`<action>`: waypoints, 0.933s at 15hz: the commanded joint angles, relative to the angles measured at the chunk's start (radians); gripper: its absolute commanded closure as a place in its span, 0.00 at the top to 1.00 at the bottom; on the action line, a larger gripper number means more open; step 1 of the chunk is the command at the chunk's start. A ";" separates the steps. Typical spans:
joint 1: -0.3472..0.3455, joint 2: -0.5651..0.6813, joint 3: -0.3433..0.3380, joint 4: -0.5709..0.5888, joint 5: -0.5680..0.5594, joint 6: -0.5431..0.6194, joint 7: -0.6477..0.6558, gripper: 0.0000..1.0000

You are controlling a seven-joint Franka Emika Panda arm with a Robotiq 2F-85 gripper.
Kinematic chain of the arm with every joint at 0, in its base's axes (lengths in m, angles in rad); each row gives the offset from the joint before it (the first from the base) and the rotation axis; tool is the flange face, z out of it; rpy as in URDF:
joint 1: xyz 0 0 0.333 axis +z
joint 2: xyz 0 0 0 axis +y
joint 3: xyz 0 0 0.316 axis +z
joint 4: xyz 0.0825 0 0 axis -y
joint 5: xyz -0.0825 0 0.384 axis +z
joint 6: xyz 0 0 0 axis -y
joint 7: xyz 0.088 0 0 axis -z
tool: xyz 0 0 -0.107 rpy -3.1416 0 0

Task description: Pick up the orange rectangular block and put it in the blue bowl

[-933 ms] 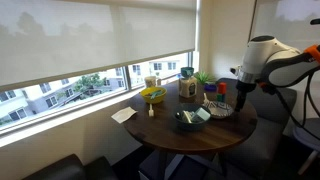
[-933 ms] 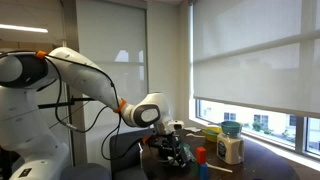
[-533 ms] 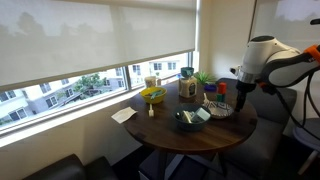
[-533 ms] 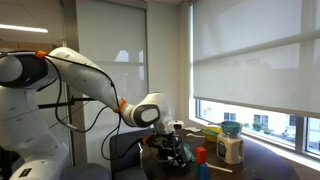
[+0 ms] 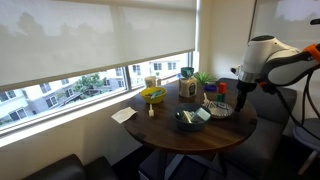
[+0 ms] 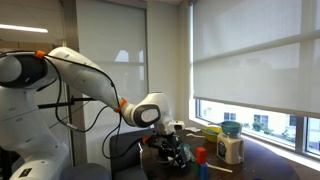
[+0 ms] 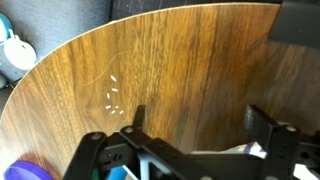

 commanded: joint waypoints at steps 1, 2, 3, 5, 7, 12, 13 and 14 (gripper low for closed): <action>0.020 -0.056 -0.073 0.020 0.124 -0.115 -0.128 1.00; 0.015 -0.078 -0.088 0.023 0.141 -0.145 -0.149 1.00; 0.009 -0.100 -0.102 0.028 0.160 -0.169 -0.164 1.00; 0.001 -0.156 -0.134 0.022 0.209 -0.122 -0.146 1.00; -0.020 -0.172 -0.146 0.055 0.221 -0.107 -0.090 1.00; -0.032 -0.109 -0.188 0.156 0.267 0.034 -0.024 1.00; -0.014 -0.083 -0.203 0.182 0.294 0.050 -0.044 1.00; 0.009 -0.058 -0.214 0.209 0.329 0.051 -0.068 1.00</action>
